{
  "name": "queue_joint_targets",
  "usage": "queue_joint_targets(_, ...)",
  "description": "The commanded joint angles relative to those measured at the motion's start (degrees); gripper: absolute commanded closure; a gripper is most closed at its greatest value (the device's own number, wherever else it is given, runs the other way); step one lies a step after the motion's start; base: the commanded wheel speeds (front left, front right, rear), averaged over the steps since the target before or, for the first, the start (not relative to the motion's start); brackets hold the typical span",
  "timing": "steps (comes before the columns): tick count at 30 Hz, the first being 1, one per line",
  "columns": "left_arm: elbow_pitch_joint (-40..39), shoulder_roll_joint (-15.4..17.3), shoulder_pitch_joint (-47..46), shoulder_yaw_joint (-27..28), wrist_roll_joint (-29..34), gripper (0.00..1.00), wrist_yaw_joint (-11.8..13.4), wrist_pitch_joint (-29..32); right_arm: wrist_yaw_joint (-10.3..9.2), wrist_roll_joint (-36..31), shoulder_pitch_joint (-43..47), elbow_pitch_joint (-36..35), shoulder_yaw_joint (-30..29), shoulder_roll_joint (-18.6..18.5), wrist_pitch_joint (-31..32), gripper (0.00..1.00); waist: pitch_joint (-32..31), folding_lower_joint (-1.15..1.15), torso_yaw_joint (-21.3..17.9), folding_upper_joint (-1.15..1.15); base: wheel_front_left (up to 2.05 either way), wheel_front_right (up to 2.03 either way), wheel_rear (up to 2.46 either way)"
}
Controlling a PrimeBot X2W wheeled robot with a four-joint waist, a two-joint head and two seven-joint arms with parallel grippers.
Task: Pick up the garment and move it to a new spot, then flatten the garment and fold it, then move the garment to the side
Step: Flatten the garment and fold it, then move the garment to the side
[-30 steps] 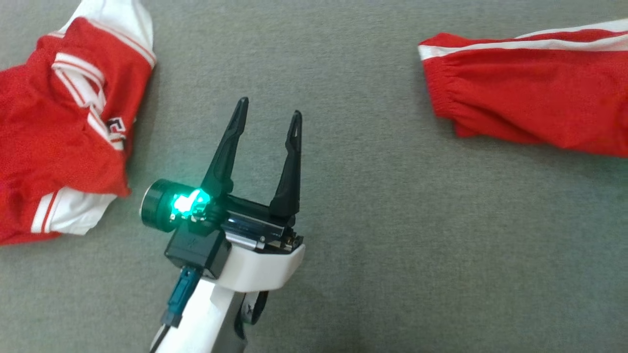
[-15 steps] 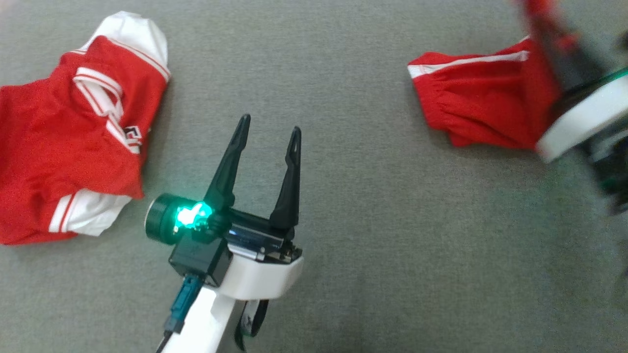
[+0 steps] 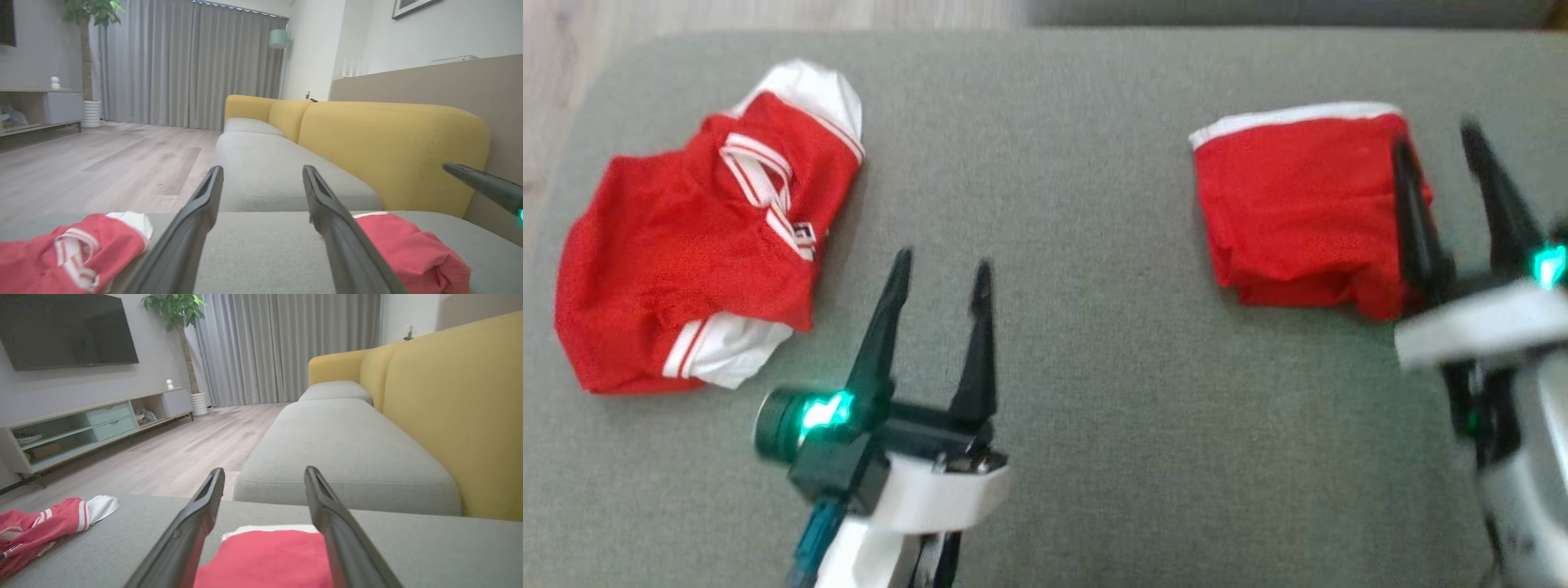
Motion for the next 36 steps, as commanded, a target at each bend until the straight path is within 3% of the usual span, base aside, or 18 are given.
queue_joint_targets(1, -2.0, 0.2, -0.1, 2.2, -0.3, 0.0, 0.6, -0.2, -0.04, -0.2, 2.1, -1.3, 0.8, 0.2, -1.5, 0.0, -2.1, 0.0, -0.3, 0.0, 0.0, 0.0, 0.0)
queue_joint_targets(5, -0.4, 0.2, 3.9, 5.2, 1.1, 0.0, 2.5, -0.2, -0.04, 0.8, 9.1, 0.5, -0.2, 0.9, -6.9, 0.0, -6.0, 0.0, -1.6, 0.0, 0.0, 0.0, 0.0)
queue_joint_targets(9, 1.6, 0.2, 8.2, 7.6, 0.5, 0.0, 3.5, -0.2, -0.04, 0.3, 14.3, 0.2, 2.0, 0.9, -7.8, 0.0, -9.2, 0.0, -3.1, 0.0, 0.0, 0.0, 0.0)
queue_joint_targets(21, 6.2, 0.2, 14.9, 11.0, 1.9, 0.0, 0.2, -0.2, -0.04, -3.9, 23.3, -2.7, 4.4, 3.8, -7.8, 0.0, -13.3, 0.0, -5.0, 0.0, 0.0, 0.0, 0.0)
queue_joint_targets(36, 7.4, 0.2, 15.7, 12.6, 2.4, 0.0, 1.0, -0.2, -0.04, -5.4, 24.4, -2.3, 2.2, 5.9, -7.8, 0.0, -14.5, 0.0, -5.1, 0.0, 0.0, 0.0, 0.0)
